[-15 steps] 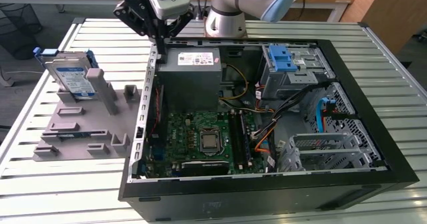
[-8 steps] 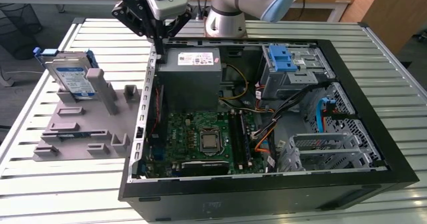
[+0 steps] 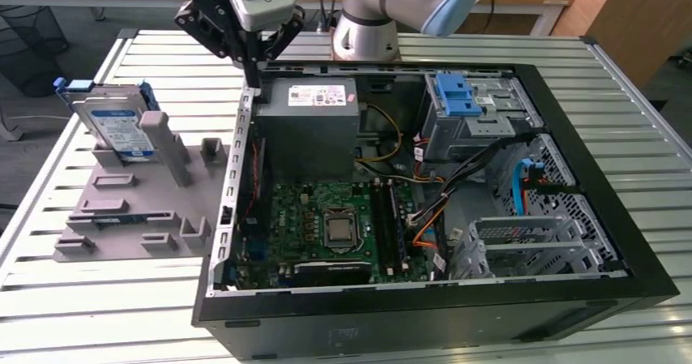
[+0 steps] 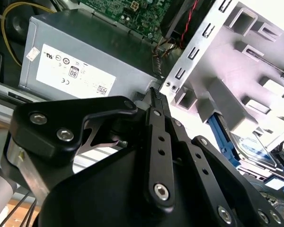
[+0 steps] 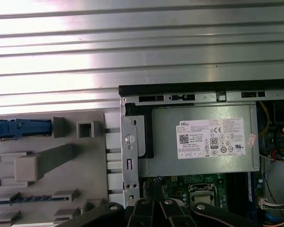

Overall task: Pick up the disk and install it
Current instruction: 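Reach for the disk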

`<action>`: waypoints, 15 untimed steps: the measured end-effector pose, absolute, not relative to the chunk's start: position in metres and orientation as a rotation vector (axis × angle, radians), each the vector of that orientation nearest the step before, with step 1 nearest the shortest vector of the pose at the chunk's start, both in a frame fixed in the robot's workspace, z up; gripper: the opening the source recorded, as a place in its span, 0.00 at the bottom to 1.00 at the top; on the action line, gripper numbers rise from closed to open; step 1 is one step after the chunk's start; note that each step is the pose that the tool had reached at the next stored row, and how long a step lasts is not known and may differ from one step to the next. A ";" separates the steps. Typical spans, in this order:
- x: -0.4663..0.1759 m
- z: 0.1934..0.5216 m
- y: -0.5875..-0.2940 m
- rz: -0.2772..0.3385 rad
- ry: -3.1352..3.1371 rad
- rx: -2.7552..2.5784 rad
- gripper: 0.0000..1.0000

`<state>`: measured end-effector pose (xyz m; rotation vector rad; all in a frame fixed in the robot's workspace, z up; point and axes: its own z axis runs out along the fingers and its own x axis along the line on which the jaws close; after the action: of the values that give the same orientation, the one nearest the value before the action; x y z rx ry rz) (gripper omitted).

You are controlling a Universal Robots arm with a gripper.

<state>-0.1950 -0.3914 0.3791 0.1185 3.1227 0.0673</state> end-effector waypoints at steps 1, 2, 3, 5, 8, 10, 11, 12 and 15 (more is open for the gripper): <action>-0.197 0.379 -0.389 0.067 3.123 0.119 0.11; -0.199 0.379 -0.387 0.067 3.123 0.119 0.11; -0.201 0.379 -0.387 0.067 3.123 0.119 0.11; -0.202 0.379 -0.386 0.067 3.123 0.119 0.11; -0.202 0.379 -0.386 0.067 3.123 0.119 0.11; -0.203 0.379 -0.386 0.067 3.123 0.119 0.11; -0.203 0.379 -0.386 0.067 3.123 0.119 0.11; -0.203 0.379 -0.386 0.067 3.123 0.119 0.11; -0.203 0.379 -0.386 0.067 3.123 0.119 0.11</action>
<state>-0.2033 -0.3863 0.3787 0.1189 3.1227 0.0672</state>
